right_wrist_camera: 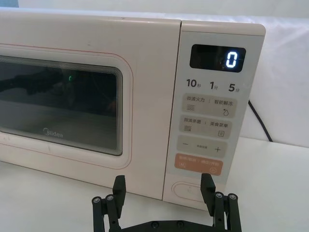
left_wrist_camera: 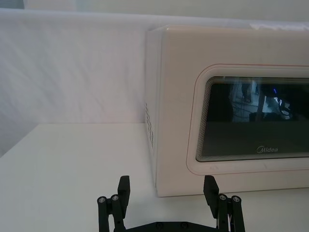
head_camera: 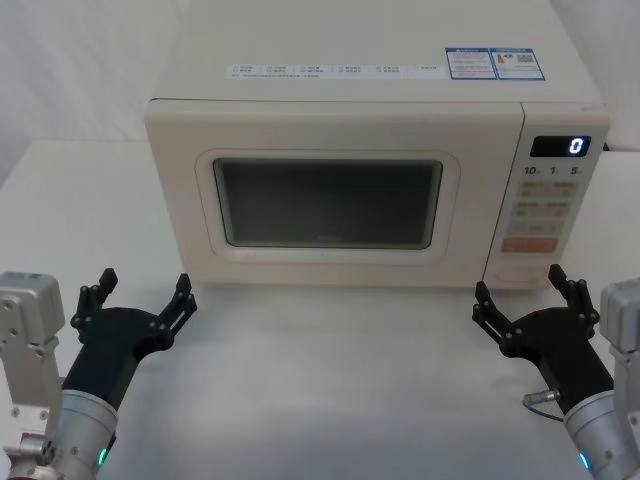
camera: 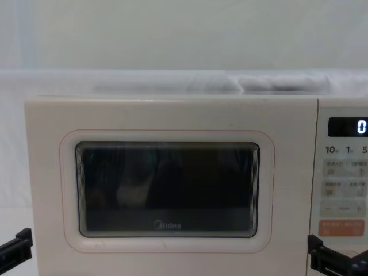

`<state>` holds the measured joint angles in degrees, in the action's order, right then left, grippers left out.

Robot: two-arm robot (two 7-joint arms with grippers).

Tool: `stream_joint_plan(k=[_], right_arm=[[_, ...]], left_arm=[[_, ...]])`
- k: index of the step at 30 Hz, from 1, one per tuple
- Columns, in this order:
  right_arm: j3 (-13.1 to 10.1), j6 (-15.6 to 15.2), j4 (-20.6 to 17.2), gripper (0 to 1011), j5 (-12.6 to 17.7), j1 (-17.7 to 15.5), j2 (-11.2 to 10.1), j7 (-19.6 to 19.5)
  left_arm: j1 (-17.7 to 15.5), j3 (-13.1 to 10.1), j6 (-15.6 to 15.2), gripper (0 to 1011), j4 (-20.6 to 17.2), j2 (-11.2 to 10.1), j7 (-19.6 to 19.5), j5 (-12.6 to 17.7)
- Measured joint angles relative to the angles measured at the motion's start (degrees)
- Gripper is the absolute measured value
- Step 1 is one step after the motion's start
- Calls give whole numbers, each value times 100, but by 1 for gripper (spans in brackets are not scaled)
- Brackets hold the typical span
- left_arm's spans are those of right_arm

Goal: Press the button to open the microwave door with one hand; close the microwave door with the other hand.

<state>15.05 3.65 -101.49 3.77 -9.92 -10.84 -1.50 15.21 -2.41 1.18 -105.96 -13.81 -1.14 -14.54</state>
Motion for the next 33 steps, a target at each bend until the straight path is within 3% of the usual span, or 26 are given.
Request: stream_joint_plan(k=[33], right_arm=[[0, -1, 0, 1002, 1, 0, 0, 0]], left_arm=[[0, 0, 0, 1001, 0, 0, 0, 0]])
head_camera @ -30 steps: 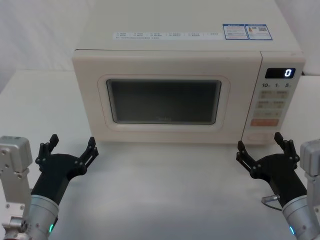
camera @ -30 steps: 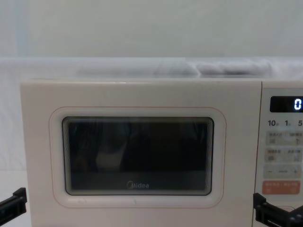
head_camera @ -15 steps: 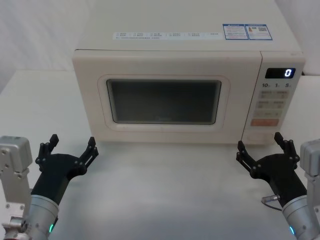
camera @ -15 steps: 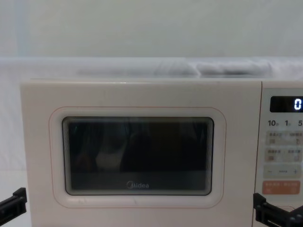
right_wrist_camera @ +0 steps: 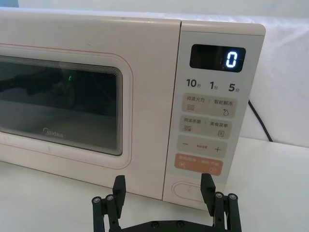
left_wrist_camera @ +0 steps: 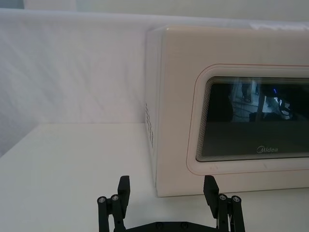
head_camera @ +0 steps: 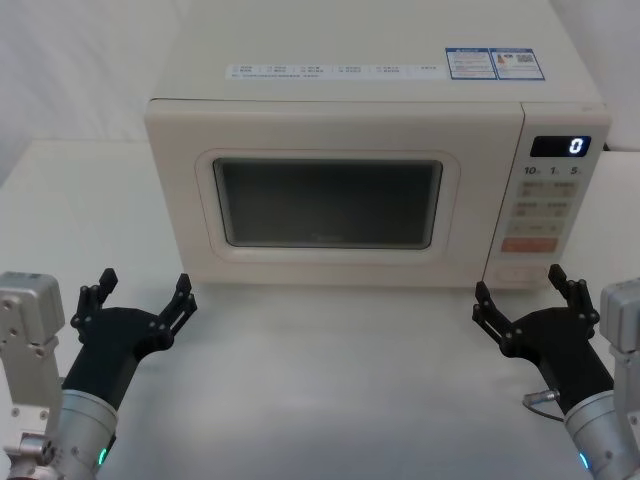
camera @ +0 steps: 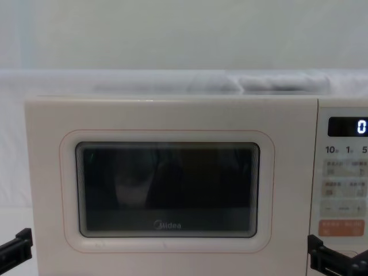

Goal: Press the button to open the microwave door with one hand; close the microwave door with the other hand.

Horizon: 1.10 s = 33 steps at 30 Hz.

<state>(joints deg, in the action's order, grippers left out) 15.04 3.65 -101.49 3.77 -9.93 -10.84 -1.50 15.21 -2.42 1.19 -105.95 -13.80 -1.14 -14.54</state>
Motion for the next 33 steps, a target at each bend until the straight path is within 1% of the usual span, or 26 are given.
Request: stream_joint_plan(k=[4, 6, 12, 15, 17, 18, 20, 21, 23, 24, 25, 27, 28, 29, 30, 32, 33], right_arm=[[0, 0, 0, 1002, 0, 0, 0, 0], [0, 0, 0, 986, 0, 0, 0, 0], [0, 0, 0, 869, 0, 0, 0, 0], [0, 0, 0, 761, 0, 0, 0, 0], [0, 0, 0, 726, 0, 0, 0, 0], [0, 0, 0, 666, 0, 0, 0, 0], [0, 0, 0, 624, 0, 0, 0, 0], [0, 0, 0, 564, 0, 0, 0, 1], [0, 0, 0, 504, 0, 0, 0, 0], [0, 0, 0, 504, 0, 0, 0, 0], [0, 0, 0, 445, 0, 0, 0, 0], [0, 0, 0, 388, 0, 0, 0, 1], [0, 0, 0, 388, 0, 0, 0, 1], [0, 0, 0, 318, 0, 0, 0, 0], [0, 0, 0, 301, 0, 0, 0, 0], [0, 0, 0, 219, 0, 0, 0, 0], [0, 0, 0, 200, 0, 0, 0, 0]], left_arm=[[0, 0, 0, 1001, 0, 0, 0, 0], [0, 0, 0, 1001, 0, 0, 0, 0], [0, 0, 0, 1001, 0, 0, 0, 0], [0, 0, 0, 1001, 0, 0, 0, 0], [0, 1, 0, 1001, 0, 0, 0, 0], [0, 0, 0, 1001, 0, 0, 0, 0], [0, 0, 0, 1001, 0, 0, 0, 0], [0, 0, 0, 1001, 0, 0, 0, 0], [0, 0, 0, 1001, 0, 0, 0, 0], [0, 1, 0, 1001, 0, 0, 0, 0], [0, 0, 0, 1001, 0, 0, 0, 0], [0, 0, 0, 1001, 0, 0, 0, 0], [0, 0, 0, 1001, 0, 0, 0, 0], [0, 0, 0, 1001, 0, 0, 0, 0], [0, 0, 0, 1001, 0, 0, 0, 0], [0, 0, 0, 1001, 0, 0, 0, 0], [0, 0, 0, 1001, 0, 0, 0, 0]])
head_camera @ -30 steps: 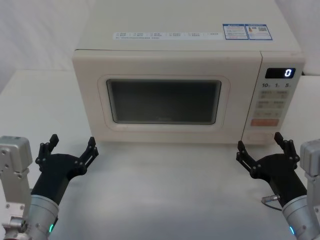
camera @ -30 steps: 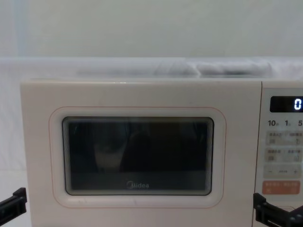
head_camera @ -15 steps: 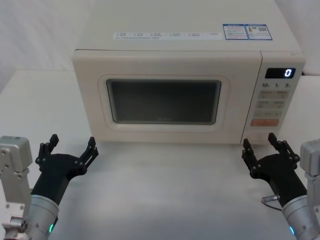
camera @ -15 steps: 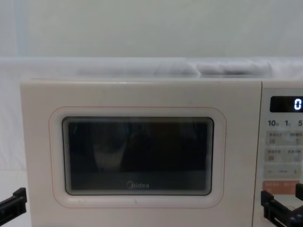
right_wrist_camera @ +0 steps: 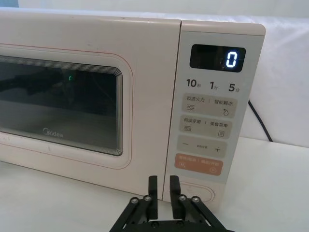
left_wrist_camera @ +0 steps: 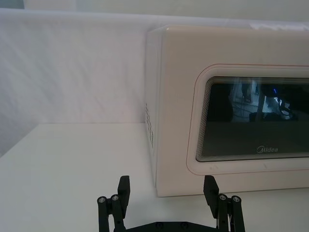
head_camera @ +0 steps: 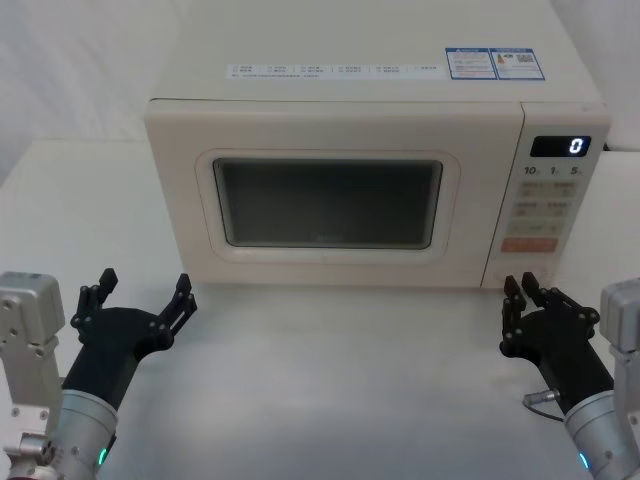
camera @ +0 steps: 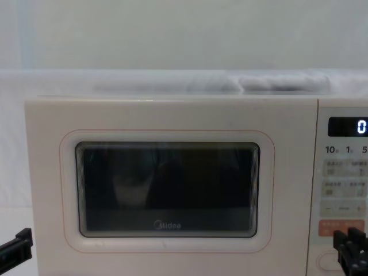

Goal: Press the button to open the microwave door with one hand; close the microwave door with the other hand.

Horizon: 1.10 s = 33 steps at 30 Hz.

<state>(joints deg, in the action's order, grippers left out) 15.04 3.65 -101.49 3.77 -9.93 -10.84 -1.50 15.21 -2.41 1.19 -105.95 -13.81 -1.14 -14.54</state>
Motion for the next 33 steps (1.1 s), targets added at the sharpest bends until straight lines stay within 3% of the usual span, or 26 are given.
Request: stream_joint_plan(k=[7, 31, 33], right_arm=[[0, 0, 0, 5, 0, 0, 0, 0], [-3, 1, -1, 0, 2, -1, 1, 4], [-49, 58, -10, 0, 114, -14, 28, 116]], left_arm=[[0, 0, 0, 1001, 0, 0, 0, 0], [0, 0, 0, 1001, 0, 0, 0, 0], [0, 0, 0, 1001, 0, 0, 0, 0]])
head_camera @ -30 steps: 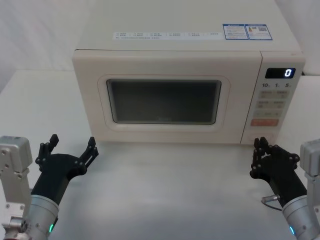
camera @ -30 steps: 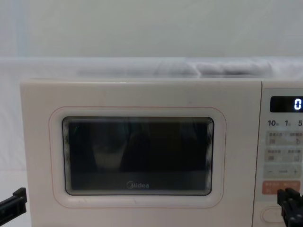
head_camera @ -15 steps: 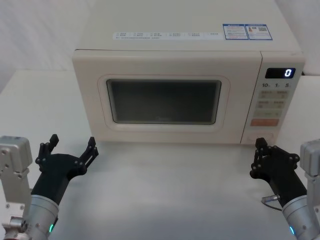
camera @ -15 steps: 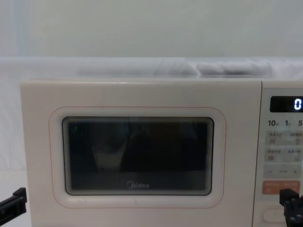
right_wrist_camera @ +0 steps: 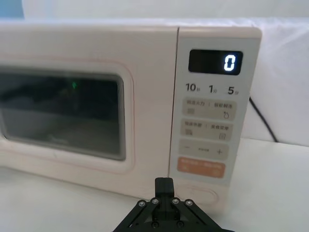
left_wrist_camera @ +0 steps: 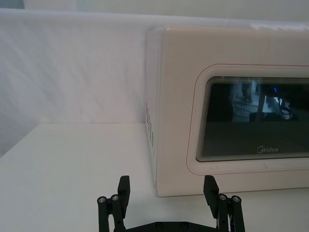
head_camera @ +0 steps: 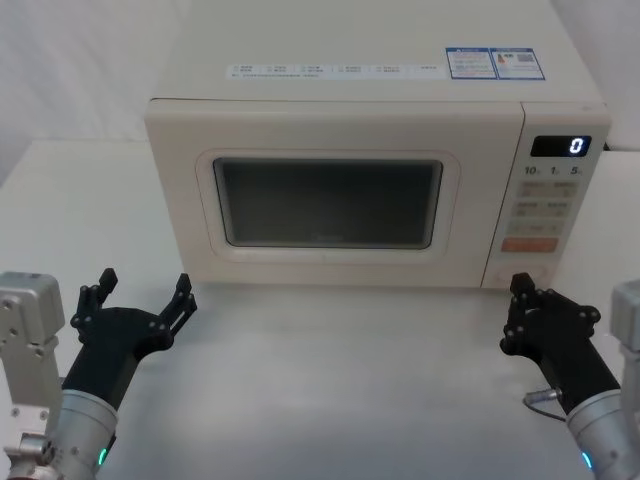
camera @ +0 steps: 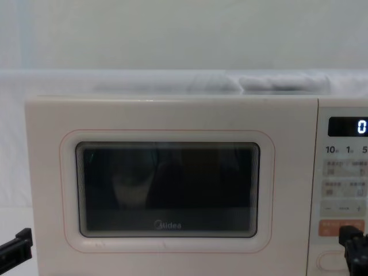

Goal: Press the button to open the microwave door with one hand; close the microwave door with the other hand.

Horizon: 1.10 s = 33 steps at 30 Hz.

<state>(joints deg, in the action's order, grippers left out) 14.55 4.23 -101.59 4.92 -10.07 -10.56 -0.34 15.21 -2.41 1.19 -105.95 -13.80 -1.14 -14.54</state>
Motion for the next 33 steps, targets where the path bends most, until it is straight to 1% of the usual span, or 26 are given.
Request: stream_joint_plan(k=[1, 2, 3, 4, 5, 7, 9, 10, 13, 14, 16, 18, 19, 22, 25, 28, 31, 33], right_arm=[[-67, 83, -2, 0, 180, -21, 30, 146], [-94, 120, -1, 0, 276, -31, 48, 215], [-161, 194, 8, 0, 487, -52, 90, 365], [-194, 223, 12, 0, 587, -65, 112, 435], [-259, 265, 18, 0, 760, -88, 154, 547], [-328, 298, 24, 0, 961, -110, 198, 677], [-393, 302, 27, 0, 1141, -123, 239, 784], [-449, 294, 28, 0, 1281, -133, 273, 870], [-526, 252, 36, 0, 1509, -134, 305, 987], [-563, 213, 44, 0, 1615, -130, 313, 1037], [-595, 120, 57, 0, 1712, -106, 302, 1074], [-606, 26, 68, 0, 1738, -74, 278, 1076], [-607, -109, 76, 0, 1742, -34, 237, 1069], [-598, -290, 93, 0, 1731, 36, 173, 1042], [-554, -608, 139, 0, 1661, 189, 70, 988], [-522, -800, 182, 0, 1611, 298, 14, 954], [-470, -1120, 286, 0, 1538, 491, -56, 891], [-451, -1240, 337, 0, 1509, 566, -70, 862]], left_arm=[[0, 0, 0, 1001, 0, 0, 0, 0], [0, 0, 0, 1001, 0, 0, 0, 0], [0, 0, 0, 1001, 0, 0, 0, 0], [0, 0, 0, 1001, 0, 0, 0, 0], [0, 0, 0, 1001, 0, 0, 0, 0], [0, 0, 0, 1001, 0, 0, 0, 0], [0, 0, 0, 1001, 0, 0, 0, 0], [0, 0, 0, 1001, 0, 0, 0, 0], [0, 0, 0, 1001, 0, 0, 0, 0], [0, 0, 0, 1001, 0, 0, 0, 0], [0, 0, 0, 1001, 0, 0, 0, 0], [0, 0, 0, 1001, 0, 0, 0, 0], [0, 0, 0, 1001, 0, 0, 0, 0], [0, 0, 0, 1001, 0, -1, 0, 0], [0, 0, 0, 1001, 0, 0, 0, 0], [0, 0, 0, 1001, 0, 0, 0, 0], [0, 0, 0, 1001, 0, 0, 0, 0], [0, 0, 0, 1001, 0, 0, 0, 0]])
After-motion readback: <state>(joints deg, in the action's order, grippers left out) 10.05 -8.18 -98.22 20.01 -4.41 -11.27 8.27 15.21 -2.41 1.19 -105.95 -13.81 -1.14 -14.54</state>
